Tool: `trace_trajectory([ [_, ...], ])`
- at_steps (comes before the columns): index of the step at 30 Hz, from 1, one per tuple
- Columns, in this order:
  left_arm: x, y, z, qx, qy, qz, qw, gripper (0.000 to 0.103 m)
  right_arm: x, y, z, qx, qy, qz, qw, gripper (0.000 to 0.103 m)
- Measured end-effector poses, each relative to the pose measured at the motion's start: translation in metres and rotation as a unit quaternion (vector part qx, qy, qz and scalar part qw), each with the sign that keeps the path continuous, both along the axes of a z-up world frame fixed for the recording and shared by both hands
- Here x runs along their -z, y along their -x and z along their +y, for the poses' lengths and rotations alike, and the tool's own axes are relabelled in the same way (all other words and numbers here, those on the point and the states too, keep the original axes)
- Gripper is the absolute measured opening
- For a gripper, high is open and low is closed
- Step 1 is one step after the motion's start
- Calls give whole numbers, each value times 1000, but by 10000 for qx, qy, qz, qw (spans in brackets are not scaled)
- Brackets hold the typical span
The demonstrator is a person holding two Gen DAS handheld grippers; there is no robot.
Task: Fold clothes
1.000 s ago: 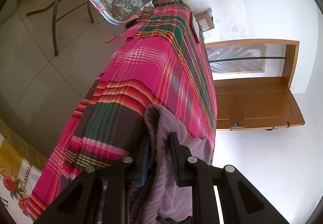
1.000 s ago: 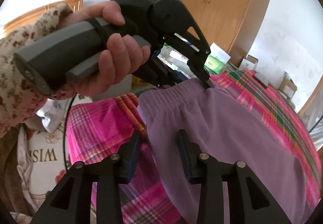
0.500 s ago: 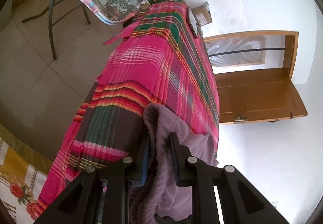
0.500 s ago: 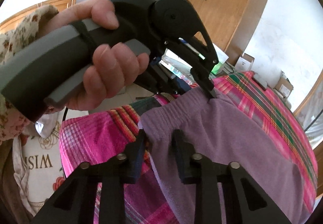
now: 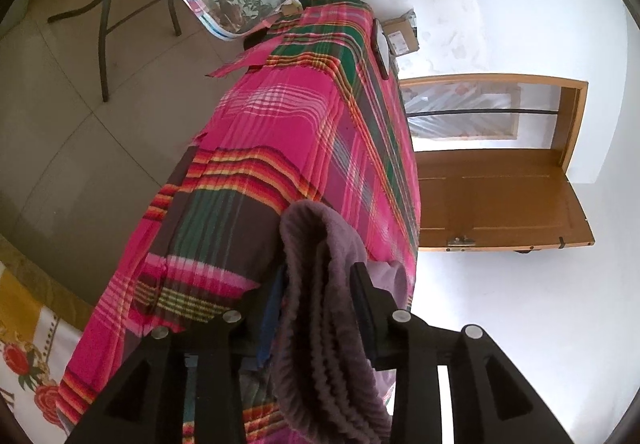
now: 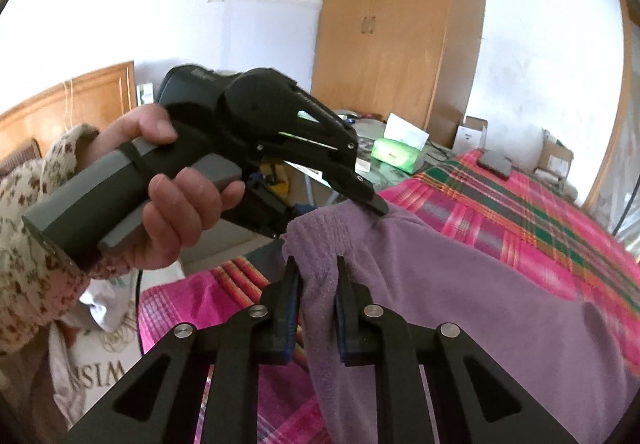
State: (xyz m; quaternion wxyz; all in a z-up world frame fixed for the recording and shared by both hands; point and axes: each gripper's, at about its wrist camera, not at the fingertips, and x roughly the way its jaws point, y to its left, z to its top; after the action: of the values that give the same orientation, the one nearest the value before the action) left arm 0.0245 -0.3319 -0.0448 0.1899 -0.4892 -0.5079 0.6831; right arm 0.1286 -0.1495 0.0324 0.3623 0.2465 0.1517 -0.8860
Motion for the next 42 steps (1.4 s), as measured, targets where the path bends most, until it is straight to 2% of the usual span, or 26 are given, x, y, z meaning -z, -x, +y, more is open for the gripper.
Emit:
trace_trajectory([
  [6,0,-4,-2,7,12,-74,10000,35,1,7,8,1,194,-178,9997,15],
  [11,-6,-6,3,166,262,-107,9995,36,-1,8,12,40,305,-193,9993,15],
  [21,5,13,-4,-29,-270,-225,9994,38,-4,1,13,-126,372,-153,9991,15],
  [29,3,22,5,44,-227,-281,9993,38,-3,-5,11,-208,265,-115,9994,15],
  [31,2,22,6,58,-167,-261,9995,34,-3,-5,11,-218,275,-123,9993,15],
  [35,3,21,5,-58,-58,-244,9997,16,-2,-5,10,-218,235,-142,9994,15],
  [37,2,19,4,-126,26,-177,9998,11,-1,-4,9,-206,186,-142,9995,15],
  [42,0,15,-4,-119,143,-52,9998,10,4,-5,0,-247,-31,-108,9996,14],
])
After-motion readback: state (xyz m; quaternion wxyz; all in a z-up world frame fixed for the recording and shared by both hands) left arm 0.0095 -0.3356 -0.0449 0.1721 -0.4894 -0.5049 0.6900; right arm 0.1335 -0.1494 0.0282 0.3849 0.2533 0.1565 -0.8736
